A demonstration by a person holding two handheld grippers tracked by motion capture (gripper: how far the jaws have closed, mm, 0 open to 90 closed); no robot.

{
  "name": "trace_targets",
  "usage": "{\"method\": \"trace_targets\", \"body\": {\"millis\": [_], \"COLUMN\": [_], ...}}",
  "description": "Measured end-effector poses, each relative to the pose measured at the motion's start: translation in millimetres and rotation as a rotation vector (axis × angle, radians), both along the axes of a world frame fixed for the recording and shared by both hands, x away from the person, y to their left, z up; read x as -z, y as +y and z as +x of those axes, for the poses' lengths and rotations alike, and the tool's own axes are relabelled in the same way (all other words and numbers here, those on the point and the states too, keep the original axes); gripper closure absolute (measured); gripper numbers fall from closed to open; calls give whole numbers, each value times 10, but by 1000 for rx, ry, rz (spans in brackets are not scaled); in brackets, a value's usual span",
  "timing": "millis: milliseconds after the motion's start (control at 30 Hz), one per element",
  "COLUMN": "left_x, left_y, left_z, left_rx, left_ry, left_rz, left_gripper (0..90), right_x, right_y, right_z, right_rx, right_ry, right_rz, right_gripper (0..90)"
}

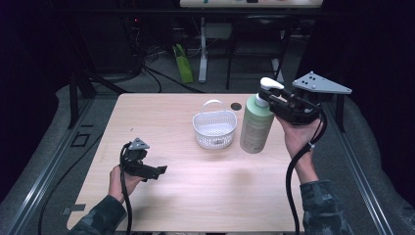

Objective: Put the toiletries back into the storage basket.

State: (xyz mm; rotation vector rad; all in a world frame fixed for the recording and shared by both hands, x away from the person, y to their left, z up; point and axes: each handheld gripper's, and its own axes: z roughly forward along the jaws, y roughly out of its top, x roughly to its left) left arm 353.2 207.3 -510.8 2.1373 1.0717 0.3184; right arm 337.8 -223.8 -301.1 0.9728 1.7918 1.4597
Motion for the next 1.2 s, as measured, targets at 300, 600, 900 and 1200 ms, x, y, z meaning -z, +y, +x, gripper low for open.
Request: {"method": "trace_targets", "body": {"millis": [300,600,900,1200], "left_x": [-5,-7,-6,-6], "left_y": [-5,0,0,2], "left_z": [-3,2,1,2], "left_rx": [5,7,5,7], "left_ry": [2,0,-5,-2], "left_rz": [1,0,-3,-5], "left_gripper": [0,0,0,0], "right_x": [-126,-219,-315,-381], "right_y": [26,80,150,206], "right_z": [36,83,129,181], "right_rx": [2,0,-8,-12], "right_ry": [-18,-26,-41,-48], "right_rz": [-1,-5,-6,-10], "right_gripper": [697,697,697,697]}}
